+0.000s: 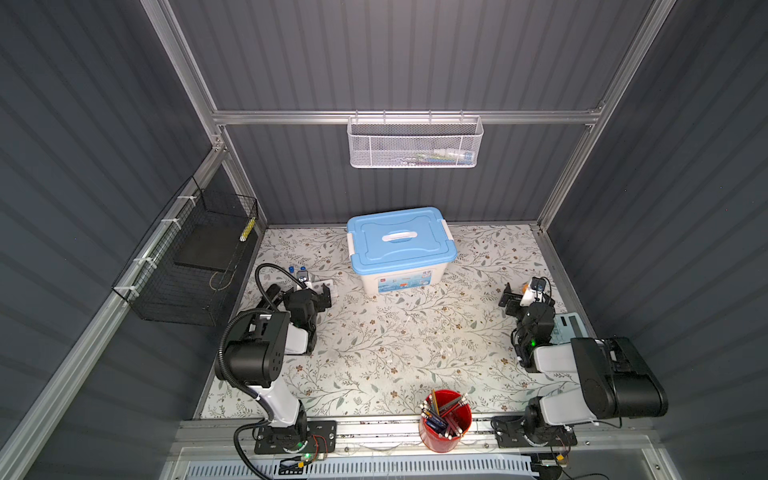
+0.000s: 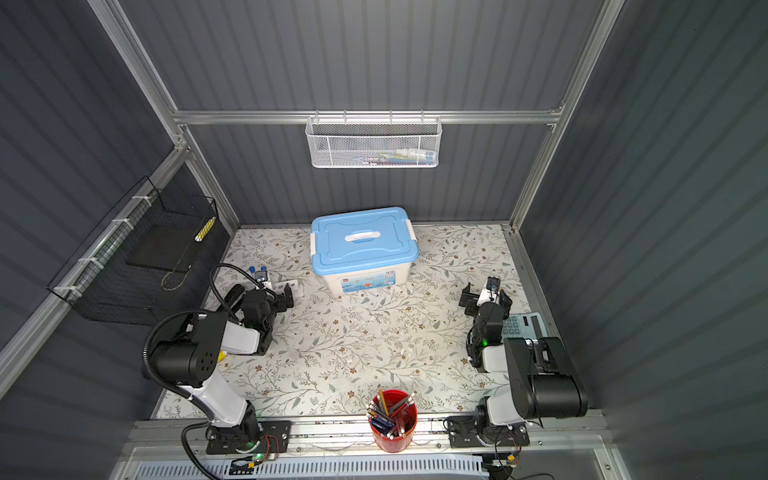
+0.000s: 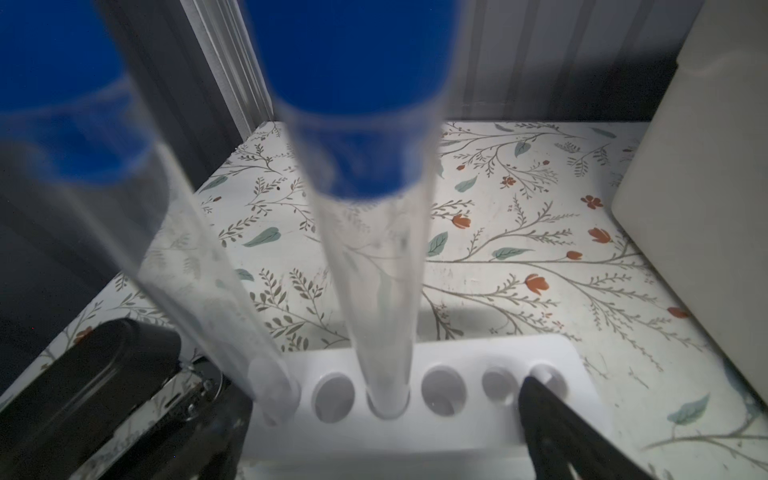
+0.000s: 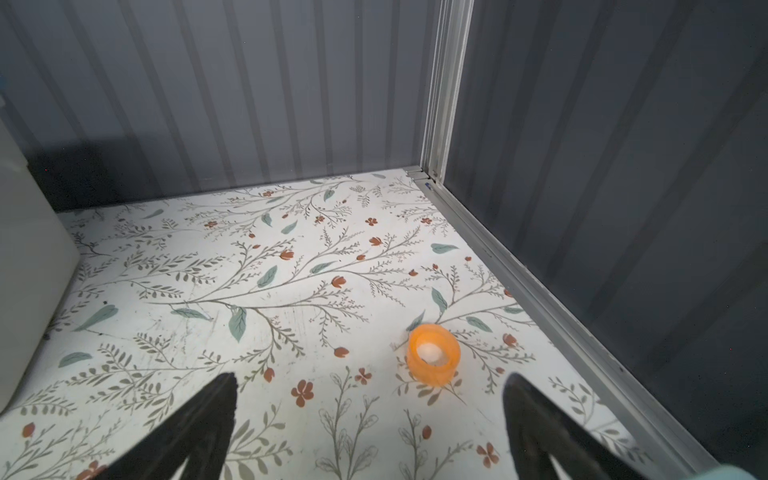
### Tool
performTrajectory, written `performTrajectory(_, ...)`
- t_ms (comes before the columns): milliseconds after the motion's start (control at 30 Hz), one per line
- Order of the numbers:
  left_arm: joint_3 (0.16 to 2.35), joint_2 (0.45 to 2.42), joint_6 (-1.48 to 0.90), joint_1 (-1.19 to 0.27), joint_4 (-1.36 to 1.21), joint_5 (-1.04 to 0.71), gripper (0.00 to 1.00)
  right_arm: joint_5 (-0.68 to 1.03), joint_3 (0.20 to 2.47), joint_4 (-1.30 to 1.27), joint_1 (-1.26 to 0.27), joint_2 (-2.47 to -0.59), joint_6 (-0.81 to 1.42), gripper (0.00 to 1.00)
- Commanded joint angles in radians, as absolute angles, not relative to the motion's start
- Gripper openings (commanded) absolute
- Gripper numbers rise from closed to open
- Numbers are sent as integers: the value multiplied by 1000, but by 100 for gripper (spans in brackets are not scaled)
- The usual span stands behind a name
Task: Organize the chemistry lab equipment
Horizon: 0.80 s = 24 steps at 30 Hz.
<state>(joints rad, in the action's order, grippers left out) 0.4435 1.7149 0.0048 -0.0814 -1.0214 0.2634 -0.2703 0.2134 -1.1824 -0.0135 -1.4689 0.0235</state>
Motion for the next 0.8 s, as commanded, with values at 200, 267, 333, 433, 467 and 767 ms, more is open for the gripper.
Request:
performTrajectory(200, 463, 1717, 0, -81, -928, 258, 100, -241, 231, -1168, -6, -1467, 48, 99)
performTrajectory(267, 466, 1717, 1, -81, -926, 257, 100, -241, 237, -1173, -6, -1476, 45, 99)
performTrajectory(333, 466, 1718, 0, -81, -925, 258, 100, -241, 245, -1145, -7, -1467, 47, 99)
performTrajectory(433, 465, 1717, 0, -81, -927, 258, 100, -242, 245, -1153, -5, -1472, 46, 99)
performTrajectory(467, 465, 1718, 1, -81, -927, 258, 100, -247, 247, -1147, -5, -1470, 49, 99)
performTrajectory(767, 465, 1717, 0, -81, -927, 258, 100, -116, 247, -1135, 3, -1465, 16, 99)
